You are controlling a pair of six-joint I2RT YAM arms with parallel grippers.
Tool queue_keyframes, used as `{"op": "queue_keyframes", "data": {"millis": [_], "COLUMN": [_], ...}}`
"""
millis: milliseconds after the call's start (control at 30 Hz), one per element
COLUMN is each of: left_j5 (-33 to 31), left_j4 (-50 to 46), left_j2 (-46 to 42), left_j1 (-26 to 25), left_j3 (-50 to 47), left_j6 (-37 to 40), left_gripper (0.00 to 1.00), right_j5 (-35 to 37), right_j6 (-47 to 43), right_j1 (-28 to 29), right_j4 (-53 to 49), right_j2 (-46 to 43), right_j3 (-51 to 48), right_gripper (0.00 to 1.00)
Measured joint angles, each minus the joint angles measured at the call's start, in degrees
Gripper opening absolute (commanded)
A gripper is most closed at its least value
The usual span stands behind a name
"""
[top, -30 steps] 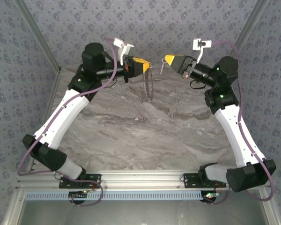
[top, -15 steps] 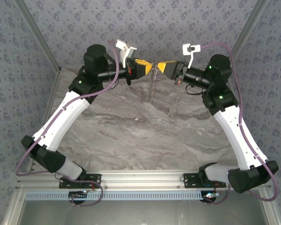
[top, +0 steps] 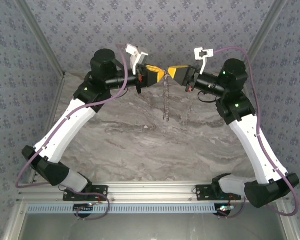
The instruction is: Put the keys on the keyring
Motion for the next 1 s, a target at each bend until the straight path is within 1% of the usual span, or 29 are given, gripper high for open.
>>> {"op": "queue_keyframes", "data": {"millis": [500,1000], "left_j5": [-0.46,-1.33], "left_j4": [-0.13,-0.96], "left_j2": [0.00,0.00], "left_j1": [-1.29,-1.29], "left_j3": [0.11,0.22], "left_j6": [0.00,0.20], "left_gripper": [0.00,0.00], "right_j5": [0.39,1.86], "right_j6": [-0.28,-2.12], "right_j1": [0.35,0.57], "right_j4": [-0.02,-2.01], "right_j2": [0.02,0.02], "right_j3": [0.61,0.48], "right_gripper": [0.00,0.00]}}
